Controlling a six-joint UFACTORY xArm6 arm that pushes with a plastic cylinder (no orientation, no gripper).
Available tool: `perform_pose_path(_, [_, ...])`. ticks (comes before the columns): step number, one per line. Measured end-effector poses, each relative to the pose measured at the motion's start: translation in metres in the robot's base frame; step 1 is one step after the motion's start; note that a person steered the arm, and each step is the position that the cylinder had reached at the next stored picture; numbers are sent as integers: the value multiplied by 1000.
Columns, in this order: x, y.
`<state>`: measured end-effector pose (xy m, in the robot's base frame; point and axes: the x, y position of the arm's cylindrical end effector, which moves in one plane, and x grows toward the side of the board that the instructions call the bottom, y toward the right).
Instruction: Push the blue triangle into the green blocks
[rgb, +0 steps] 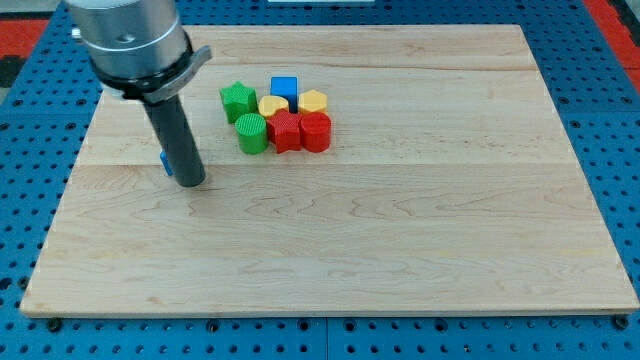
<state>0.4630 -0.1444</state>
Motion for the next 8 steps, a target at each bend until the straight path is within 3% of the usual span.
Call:
perform_pose_path(1, [-12, -62])
perform_pose_path(2, [-27, -72])
perform_pose_path(3, [-33, -6])
perform_pose_path(4, [-52, -14])
perform_pose_path(5, [-25, -40])
perform_pose_path(6, [35, -39])
perform_pose_path(7, [41, 19])
perform_pose_path(8, [-1, 19])
